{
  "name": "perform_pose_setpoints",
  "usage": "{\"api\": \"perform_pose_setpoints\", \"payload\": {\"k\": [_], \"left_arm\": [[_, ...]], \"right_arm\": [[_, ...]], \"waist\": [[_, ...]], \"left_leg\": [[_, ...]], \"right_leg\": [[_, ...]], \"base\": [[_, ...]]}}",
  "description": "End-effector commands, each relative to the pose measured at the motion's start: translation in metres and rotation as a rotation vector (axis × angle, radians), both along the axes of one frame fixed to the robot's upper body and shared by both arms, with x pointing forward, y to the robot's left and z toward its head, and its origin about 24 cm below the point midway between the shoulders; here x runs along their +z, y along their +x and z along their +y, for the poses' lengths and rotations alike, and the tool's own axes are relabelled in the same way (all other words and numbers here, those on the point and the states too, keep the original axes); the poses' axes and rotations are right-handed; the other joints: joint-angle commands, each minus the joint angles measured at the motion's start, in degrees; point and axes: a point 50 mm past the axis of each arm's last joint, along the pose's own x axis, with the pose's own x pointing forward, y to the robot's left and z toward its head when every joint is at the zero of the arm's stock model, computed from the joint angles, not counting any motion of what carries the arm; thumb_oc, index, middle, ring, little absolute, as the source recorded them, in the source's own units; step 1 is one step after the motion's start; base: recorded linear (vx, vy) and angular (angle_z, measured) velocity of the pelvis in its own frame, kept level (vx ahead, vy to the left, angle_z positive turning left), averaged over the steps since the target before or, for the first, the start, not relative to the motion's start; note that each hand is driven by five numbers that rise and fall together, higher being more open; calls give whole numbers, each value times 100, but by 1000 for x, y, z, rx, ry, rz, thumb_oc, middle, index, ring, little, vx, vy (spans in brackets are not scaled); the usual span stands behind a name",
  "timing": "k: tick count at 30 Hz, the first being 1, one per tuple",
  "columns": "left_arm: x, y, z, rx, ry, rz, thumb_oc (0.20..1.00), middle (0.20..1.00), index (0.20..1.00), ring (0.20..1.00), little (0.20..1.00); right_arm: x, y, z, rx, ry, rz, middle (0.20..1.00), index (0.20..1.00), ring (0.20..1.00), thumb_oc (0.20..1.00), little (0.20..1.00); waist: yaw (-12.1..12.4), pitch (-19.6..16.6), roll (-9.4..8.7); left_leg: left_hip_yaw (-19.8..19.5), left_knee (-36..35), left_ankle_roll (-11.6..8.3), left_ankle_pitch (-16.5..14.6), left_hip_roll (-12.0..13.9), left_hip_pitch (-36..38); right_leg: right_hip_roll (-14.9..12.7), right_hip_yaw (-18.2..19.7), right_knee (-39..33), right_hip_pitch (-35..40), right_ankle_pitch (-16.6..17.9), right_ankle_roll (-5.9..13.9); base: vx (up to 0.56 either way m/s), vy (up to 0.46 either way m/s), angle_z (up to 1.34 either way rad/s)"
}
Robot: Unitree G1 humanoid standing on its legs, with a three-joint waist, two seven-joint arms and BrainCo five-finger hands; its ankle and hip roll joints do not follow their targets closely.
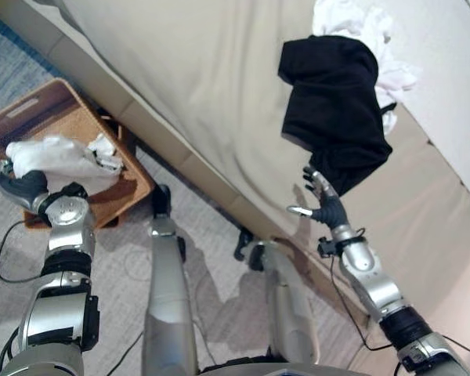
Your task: Pick up clothes into the bucket
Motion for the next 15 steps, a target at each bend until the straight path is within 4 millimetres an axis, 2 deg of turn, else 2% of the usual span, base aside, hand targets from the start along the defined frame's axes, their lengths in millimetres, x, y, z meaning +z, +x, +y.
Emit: {"api": "perform_pose_setpoints", "payload": {"k": [1,2,3,8,15], "left_arm": [[6,-13,16,128,24,-15,200,200,200,200,200],[6,-13,16,128,24,-15,200,200,200,200,200],[-3,-20,21,176,-2,14,200,200,200,200,200],[-3,-19,17,125,63,35,200,200,200,200,200],[20,0,-2,-26,175,-16,200,200,200,200,200]], "right_arm": [[11,-8,-6,-5,39,-79,1000,1000,1000,1000,1000],[11,-8,-6,-5,39,-79,1000,1000,1000,1000,1000],[11,-10,-7,-2,38,-78,1000,1000,1000,1000,1000],[13,-14,-9,6,41,-88,1000,1000,1000,1000,1000],[18,-12,-10,13,30,-107,1000,1000,1000,1000,1000]], "waist": [[107,-153,27],[106,-156,27],[109,-160,21],[103,-187,47],[53,-179,64]], "left_leg": [[45,714,197,-866,138,-109],[45,715,197,-866,138,-112],[43,711,197,-871,148,-146],[37,660,203,-838,144,-234],[44,663,214,-824,133,-374]], "right_leg": [[-171,190,-652,-177,1162,199],[-171,190,-651,-181,1162,199],[-170,183,-649,-214,1150,196],[-184,167,-626,-322,1150,188],[-169,164,-623,-477,1193,198]], "base": [[2,-6,-6],[-4,-10,-5],[0,0,0],[0,0,0],[-4,5,0]]}}
